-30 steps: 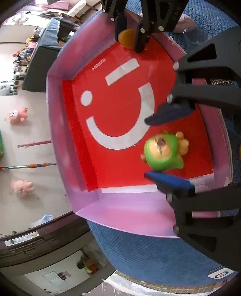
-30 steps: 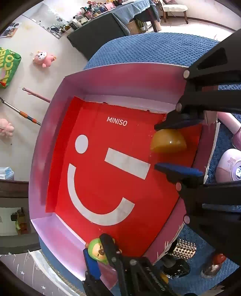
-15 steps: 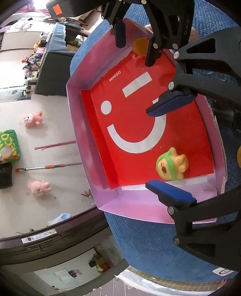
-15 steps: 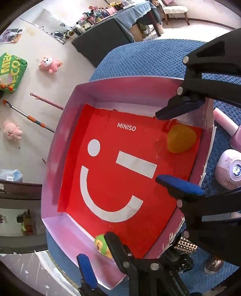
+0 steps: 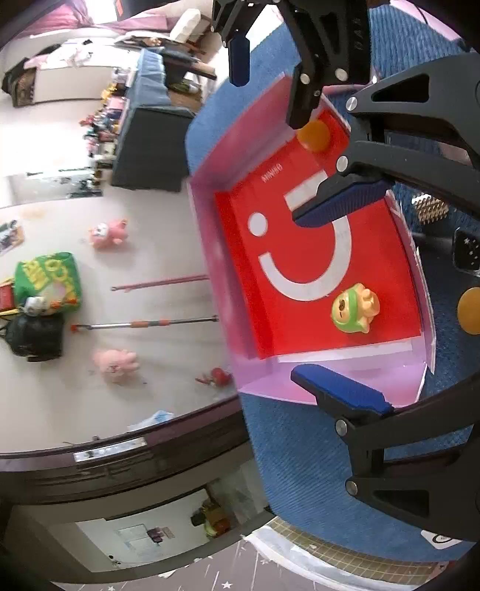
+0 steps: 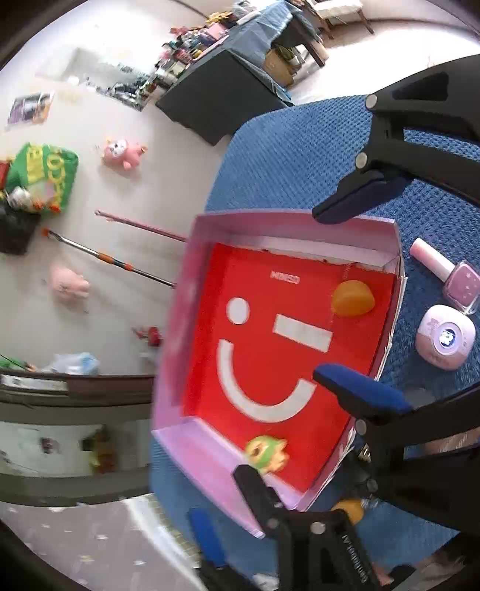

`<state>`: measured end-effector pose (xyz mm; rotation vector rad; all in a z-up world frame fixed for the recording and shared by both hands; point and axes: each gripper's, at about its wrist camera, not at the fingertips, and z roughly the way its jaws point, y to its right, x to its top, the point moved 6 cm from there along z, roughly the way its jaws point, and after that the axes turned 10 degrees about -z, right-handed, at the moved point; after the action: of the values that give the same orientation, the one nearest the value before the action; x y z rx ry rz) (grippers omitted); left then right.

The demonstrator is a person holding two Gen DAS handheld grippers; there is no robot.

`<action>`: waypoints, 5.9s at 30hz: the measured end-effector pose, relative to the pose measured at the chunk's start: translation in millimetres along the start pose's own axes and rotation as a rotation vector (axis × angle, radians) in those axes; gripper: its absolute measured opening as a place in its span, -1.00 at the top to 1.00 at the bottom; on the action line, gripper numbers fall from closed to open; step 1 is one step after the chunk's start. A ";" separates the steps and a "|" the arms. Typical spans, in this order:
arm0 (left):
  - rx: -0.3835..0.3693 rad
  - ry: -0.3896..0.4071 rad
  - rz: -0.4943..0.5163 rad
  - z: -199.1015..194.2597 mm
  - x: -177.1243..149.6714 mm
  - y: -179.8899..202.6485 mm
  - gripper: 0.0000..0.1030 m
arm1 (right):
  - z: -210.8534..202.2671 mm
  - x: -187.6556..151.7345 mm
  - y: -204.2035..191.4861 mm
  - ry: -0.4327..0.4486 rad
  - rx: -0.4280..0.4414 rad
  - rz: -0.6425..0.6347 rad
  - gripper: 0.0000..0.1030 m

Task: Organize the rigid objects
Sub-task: 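Withdraw both grippers from the box back toward the remaining items, then grasp the brown eye shadow case with the right gripper while the left grasps the glitter bottle, then carry both items into the pink box and open both grippers to release them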

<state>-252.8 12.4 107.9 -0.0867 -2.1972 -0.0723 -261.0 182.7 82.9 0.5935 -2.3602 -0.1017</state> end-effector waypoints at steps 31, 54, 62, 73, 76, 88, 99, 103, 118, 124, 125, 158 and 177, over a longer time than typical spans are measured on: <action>-0.060 0.339 -0.201 -164.0 -70.1 -13.2 -1.00 | -162.7 -83.1 -65.9 0.482 -0.148 -0.008 -1.00; -0.147 -0.036 -0.264 -75.6 -163.1 -8.9 -1.00 | -64.0 -153.7 -80.3 0.264 -0.004 0.162 -1.00; -0.182 -0.132 -0.269 -53.7 -172.7 -8.6 -1.00 | -47.4 -148.8 -74.6 0.229 0.056 0.181 -1.00; -0.297 -0.207 -0.128 -46.8 -156.9 -14.5 -0.98 | -35.0 -136.3 -76.4 0.200 0.163 0.154 -1.00; -0.322 -0.202 -0.057 -49.7 -153.2 -12.6 -0.98 | -29.0 -130.6 -83.1 0.181 0.196 0.149 -1.00; -0.335 -0.211 0.137 -47.6 -151.8 -3.2 -0.98 | -2.0 -120.5 -106.1 0.092 0.226 0.138 -0.99; -0.365 -0.225 0.160 -40.7 -152.9 4.4 -0.77 | 2.2 -128.9 -91.5 0.056 0.142 0.142 -0.95; -0.392 -0.237 0.178 -38.0 -154.1 12.1 -0.64 | 1.5 -131.4 -86.3 0.053 0.187 0.150 -0.94; -0.413 -0.241 0.271 -40.6 -157.2 28.0 -0.31 | 10.2 -119.1 -106.0 0.064 0.220 0.020 -0.67; -0.436 -0.267 0.300 -40.7 -162.6 36.9 -0.01 | 9.9 -118.5 -107.9 0.069 0.225 0.013 -0.50; -0.429 -0.277 0.302 -37.8 -164.7 37.6 0.03 | 9.9 -118.2 -108.0 0.069 0.224 0.012 -0.48; -0.372 -0.173 0.055 -57.1 -125.8 30.4 0.45 | -40.3 -109.6 -89.7 0.204 0.230 0.012 -0.08; -0.385 -0.234 0.042 -11.8 -66.5 38.0 0.45 | -18.5 -48.4 -57.0 0.185 0.267 -0.098 -0.08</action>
<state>-200.9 46.9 61.7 -0.3727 -2.3868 -0.4824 -195.1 154.9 54.3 0.8102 -2.1794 0.2189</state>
